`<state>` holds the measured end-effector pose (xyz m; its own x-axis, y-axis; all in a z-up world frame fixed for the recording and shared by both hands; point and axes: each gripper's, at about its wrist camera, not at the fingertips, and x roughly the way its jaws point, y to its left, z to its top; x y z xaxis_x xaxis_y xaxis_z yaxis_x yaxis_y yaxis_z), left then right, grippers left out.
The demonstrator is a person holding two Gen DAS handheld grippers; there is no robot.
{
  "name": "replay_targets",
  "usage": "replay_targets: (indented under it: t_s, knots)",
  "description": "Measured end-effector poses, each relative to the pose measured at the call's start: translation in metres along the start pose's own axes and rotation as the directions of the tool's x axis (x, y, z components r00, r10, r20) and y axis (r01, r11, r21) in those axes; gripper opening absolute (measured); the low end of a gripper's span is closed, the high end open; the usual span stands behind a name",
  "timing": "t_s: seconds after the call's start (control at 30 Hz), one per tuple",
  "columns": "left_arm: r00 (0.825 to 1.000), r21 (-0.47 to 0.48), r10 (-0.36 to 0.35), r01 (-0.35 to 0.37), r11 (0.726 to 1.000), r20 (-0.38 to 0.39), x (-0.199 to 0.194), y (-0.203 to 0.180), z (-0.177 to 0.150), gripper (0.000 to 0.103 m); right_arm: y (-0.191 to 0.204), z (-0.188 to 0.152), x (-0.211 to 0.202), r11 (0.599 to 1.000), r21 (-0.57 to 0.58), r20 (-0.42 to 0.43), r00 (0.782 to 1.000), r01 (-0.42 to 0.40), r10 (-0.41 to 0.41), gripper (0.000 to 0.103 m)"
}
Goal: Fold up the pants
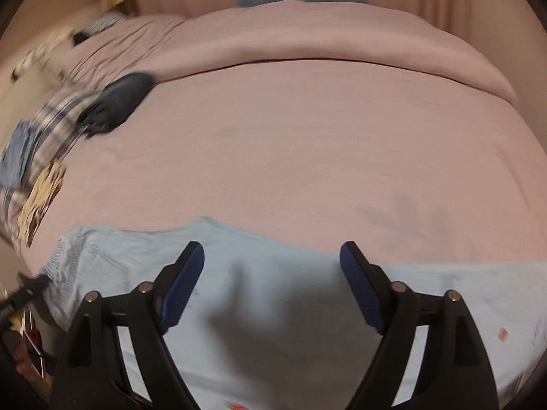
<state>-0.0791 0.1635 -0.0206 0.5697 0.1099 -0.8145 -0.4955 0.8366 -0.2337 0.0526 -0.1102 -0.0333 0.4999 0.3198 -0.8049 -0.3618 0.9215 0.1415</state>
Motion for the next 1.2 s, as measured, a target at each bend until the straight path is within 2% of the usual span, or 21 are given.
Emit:
replay_targets:
  t_s: [0.1, 0.27, 0.33, 0.4, 0.43, 0.5, 0.6, 0.63, 0.7, 0.73, 0.77, 0.8, 0.9, 0.97, 1.03, 1.1, 1.13, 1.2]
  knots:
    - [0.999, 0.062, 0.009, -0.011, 0.998, 0.035, -0.006, -0.027, 0.0, 0.081, -0.046, -0.018, -0.02, 0.994, 0.077, 0.003, 0.997, 0.082, -0.082, 0.083]
    - [0.992, 0.141, -0.017, 0.0, 0.99, 0.122, -0.024, -0.065, 0.007, 0.081, -0.126, -0.05, -0.048, 0.939, 0.233, -0.029, 0.967, 0.253, -0.253, 0.084]
    - [0.985, 0.164, 0.023, -0.052, 0.985, 0.172, -0.029, -0.073, 0.013, 0.082, -0.152, -0.063, -0.06, 0.913, 0.284, -0.041, 0.955, 0.294, -0.295, 0.084]
    - [0.979, 0.163, 0.064, -0.097, 0.982, 0.192, -0.029, -0.08, 0.019, 0.082, -0.166, -0.071, -0.066, 0.896, 0.313, -0.048, 0.947, 0.316, -0.318, 0.084]
    - [0.98, 0.167, 0.062, -0.094, 0.981, 0.188, -0.027, -0.082, 0.022, 0.082, -0.174, -0.076, -0.069, 0.885, 0.326, -0.054, 0.941, 0.332, -0.333, 0.084]
    - [0.988, 0.193, -0.011, -0.019, 0.981, 0.156, -0.023, -0.093, 0.023, 0.082, -0.191, -0.085, -0.075, 0.858, 0.349, -0.071, 0.924, 0.376, -0.376, 0.084]
    - [0.986, 0.246, -0.128, 0.097, 0.964, 0.111, -0.011, -0.118, 0.014, 0.082, -0.209, -0.093, -0.081, 0.827, 0.387, -0.082, 0.909, 0.408, -0.41, 0.084]
    - [0.984, 0.267, -0.16, 0.133, 0.955, 0.081, -0.004, -0.127, 0.009, 0.082, -0.217, -0.097, -0.084, 0.814, 0.409, -0.086, 0.906, 0.412, -0.415, 0.084]
    - [0.976, 0.293, -0.216, 0.217, 0.931, -0.037, 0.022, -0.148, -0.004, 0.082, -0.227, -0.101, -0.087, 0.799, 0.436, -0.087, 0.903, 0.414, -0.42, 0.084]
    - [0.965, 0.296, -0.242, 0.26, 0.919, -0.098, 0.034, -0.157, -0.012, 0.082, -0.23, -0.101, -0.087, 0.789, 0.45, -0.088, 0.9, 0.418, -0.427, 0.084]
    - [0.947, 0.293, -0.262, 0.308, 0.905, -0.186, 0.05, -0.167, -0.023, 0.082, -0.231, -0.105, -0.09, 0.777, 0.464, -0.088, 0.895, 0.425, -0.436, 0.084]
    - [0.931, 0.287, -0.274, 0.338, 0.896, -0.242, 0.061, -0.173, -0.032, 0.082, -0.232, -0.107, -0.092, 0.764, 0.479, -0.091, 0.89, 0.432, -0.446, 0.084]
    - [0.891, 0.278, -0.297, 0.399, 0.874, -0.344, 0.084, -0.184, -0.053, 0.082, -0.253, -0.121, -0.101, 0.711, 0.546, -0.108, 0.879, 0.443, -0.465, 0.084]
    - [0.875, 0.271, -0.3, 0.415, 0.868, -0.379, 0.093, -0.188, -0.061, 0.08, -0.268, -0.133, -0.105, 0.676, 0.6, -0.117, 0.883, 0.428, -0.455, 0.084]
    - [0.865, 0.266, -0.298, 0.423, 0.866, -0.404, 0.105, -0.187, -0.066, 0.08, -0.279, -0.145, -0.106, 0.655, 0.653, -0.102, 0.901, 0.381, -0.422, 0.083]
    - [0.876, 0.293, -0.286, 0.412, 0.863, -0.39, 0.112, -0.188, -0.071, 0.08, -0.286, -0.157, -0.106, 0.645, 0.695, -0.076, 0.925, 0.317, -0.372, 0.078]
    - [0.881, 0.31, -0.286, 0.411, 0.857, -0.378, 0.112, -0.189, -0.071, 0.08, -0.287, -0.16, -0.103, 0.645, 0.713, -0.051, 0.939, 0.273, -0.341, 0.072]
    - [0.884, 0.321, -0.283, 0.408, 0.855, -0.372, 0.107, -0.192, -0.074, 0.08, -0.286, -0.161, -0.094, 0.651, 0.722, -0.03, 0.95, 0.235, -0.31, 0.07]
